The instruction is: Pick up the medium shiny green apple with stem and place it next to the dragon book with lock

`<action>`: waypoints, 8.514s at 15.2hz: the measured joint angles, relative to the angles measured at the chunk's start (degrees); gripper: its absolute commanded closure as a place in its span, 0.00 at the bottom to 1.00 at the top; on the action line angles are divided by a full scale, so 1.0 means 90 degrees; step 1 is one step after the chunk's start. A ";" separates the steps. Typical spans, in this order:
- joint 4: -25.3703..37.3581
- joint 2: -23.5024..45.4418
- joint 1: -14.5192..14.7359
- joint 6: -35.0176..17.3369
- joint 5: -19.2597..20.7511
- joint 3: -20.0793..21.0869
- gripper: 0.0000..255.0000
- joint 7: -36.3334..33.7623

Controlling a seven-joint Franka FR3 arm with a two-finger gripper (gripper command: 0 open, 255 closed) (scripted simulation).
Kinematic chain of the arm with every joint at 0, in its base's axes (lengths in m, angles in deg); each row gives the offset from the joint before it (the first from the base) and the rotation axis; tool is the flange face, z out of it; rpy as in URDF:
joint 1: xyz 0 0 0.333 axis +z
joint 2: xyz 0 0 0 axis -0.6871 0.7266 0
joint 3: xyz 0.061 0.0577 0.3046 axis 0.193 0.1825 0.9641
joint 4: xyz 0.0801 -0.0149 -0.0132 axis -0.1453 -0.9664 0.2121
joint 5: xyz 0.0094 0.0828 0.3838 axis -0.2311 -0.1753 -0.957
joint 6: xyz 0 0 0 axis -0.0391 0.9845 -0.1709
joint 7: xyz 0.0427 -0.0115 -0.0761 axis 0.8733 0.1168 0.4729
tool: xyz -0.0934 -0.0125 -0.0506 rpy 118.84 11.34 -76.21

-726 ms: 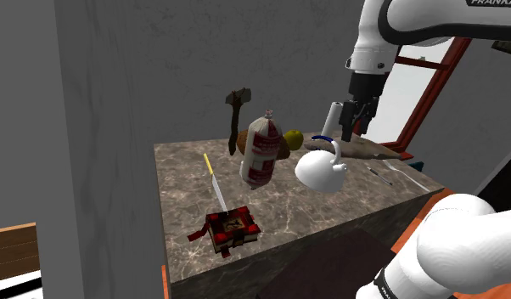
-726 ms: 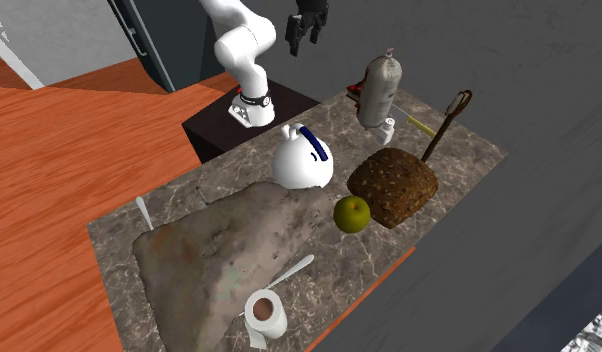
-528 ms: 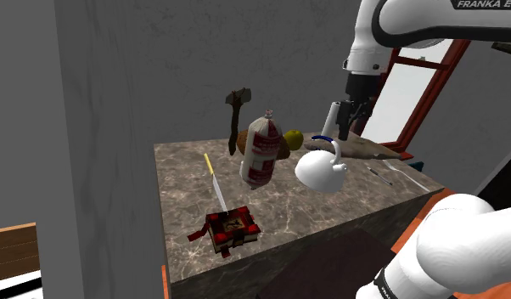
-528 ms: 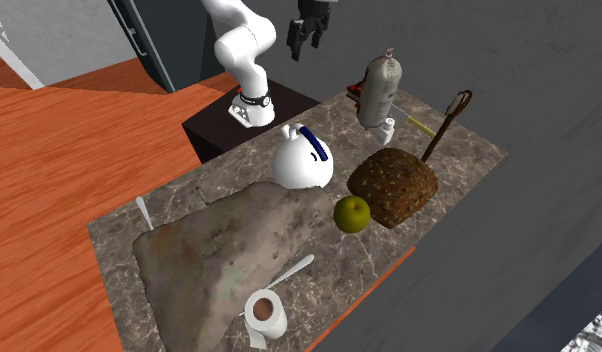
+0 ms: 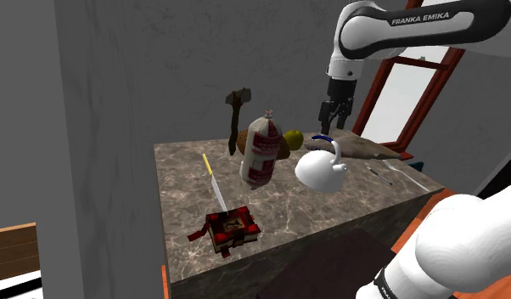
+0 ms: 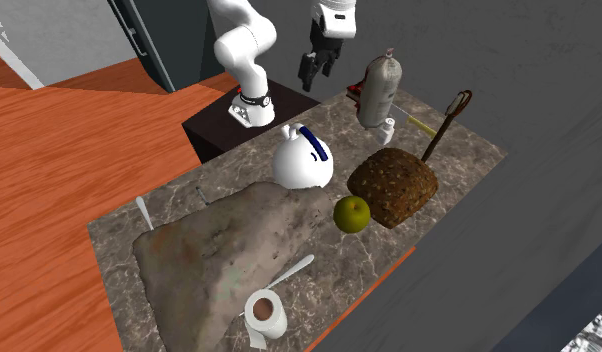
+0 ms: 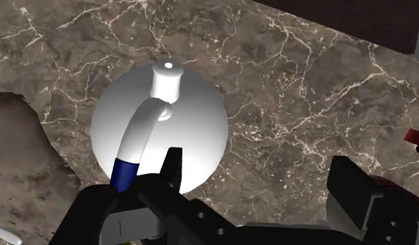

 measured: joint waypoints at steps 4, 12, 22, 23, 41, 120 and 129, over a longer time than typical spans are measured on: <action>0.0575 0.0915 -0.0050 -0.0399 -0.0003 -0.0268 0.00 0.0327; 0.2093 0.2842 -0.0223 -0.0897 -0.0306 -0.0699 0.00 0.1060; 0.4753 0.5429 -0.0749 -0.0856 -0.1016 -0.0852 0.00 0.1845; 0.5157 0.5746 -0.0819 -0.0769 -0.1098 -0.0835 0.00 0.1883; 0.5285 0.6302 -0.0974 -0.1205 -0.1237 -0.0805 1.00 0.2021; 0.0125 0.1265 0.0693 -0.2369 -0.0289 0.0215 0.00 -0.0857; -0.0728 0.1798 0.0702 -0.3237 -0.0301 0.0245 0.00 -0.0857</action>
